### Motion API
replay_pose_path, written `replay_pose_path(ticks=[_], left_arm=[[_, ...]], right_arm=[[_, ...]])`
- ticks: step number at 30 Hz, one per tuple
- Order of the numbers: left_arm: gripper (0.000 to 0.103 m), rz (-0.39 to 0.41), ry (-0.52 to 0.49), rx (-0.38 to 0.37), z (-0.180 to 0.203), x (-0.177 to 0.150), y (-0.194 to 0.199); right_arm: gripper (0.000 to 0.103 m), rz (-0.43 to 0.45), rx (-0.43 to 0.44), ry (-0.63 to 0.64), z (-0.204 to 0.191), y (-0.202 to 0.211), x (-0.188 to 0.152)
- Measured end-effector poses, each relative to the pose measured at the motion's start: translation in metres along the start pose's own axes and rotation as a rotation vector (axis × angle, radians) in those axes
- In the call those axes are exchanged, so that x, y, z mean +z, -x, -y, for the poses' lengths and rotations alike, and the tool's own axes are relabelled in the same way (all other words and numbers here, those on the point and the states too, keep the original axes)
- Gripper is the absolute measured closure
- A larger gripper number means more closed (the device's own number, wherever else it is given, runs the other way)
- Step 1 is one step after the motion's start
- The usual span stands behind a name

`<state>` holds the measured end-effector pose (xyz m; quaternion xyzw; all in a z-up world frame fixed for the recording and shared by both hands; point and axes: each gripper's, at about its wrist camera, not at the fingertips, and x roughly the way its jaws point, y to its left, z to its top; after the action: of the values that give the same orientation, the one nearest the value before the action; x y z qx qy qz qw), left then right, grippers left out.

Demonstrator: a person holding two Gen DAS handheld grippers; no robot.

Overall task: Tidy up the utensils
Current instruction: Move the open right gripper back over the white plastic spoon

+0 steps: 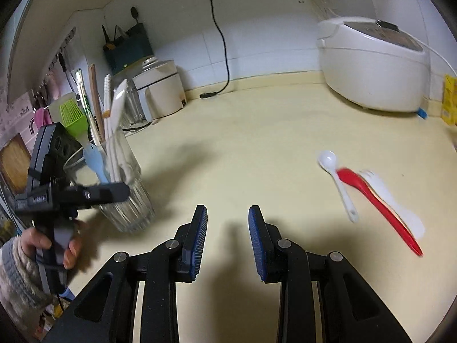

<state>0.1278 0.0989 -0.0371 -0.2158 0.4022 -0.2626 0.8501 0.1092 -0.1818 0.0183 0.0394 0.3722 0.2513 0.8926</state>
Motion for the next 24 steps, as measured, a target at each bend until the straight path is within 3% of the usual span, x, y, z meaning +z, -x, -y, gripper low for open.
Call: replay_pose_path(ticks=[9,14,20,24], left_arm=[[0.003,0.000,0.000,0.000,0.000,0.000,0.000],[0.003,0.000,0.000,0.000,0.000,0.000,0.000],[0.003,0.000,0.000,0.000,0.000,0.000,0.000],[0.003,0.000,0.000,0.000,0.000,0.000,0.000]], right_arm=[[0.073,0.057,-0.160,-0.160,0.082,0.037,0.002],[0.073,0.077,-0.229,-0.181,0.108,0.052,0.001],[0.073,0.004,-0.177,-0.138,0.100,0.036,0.001],[0.073,-0.051,-0.197,-0.050,0.084,0.014,0.005]])
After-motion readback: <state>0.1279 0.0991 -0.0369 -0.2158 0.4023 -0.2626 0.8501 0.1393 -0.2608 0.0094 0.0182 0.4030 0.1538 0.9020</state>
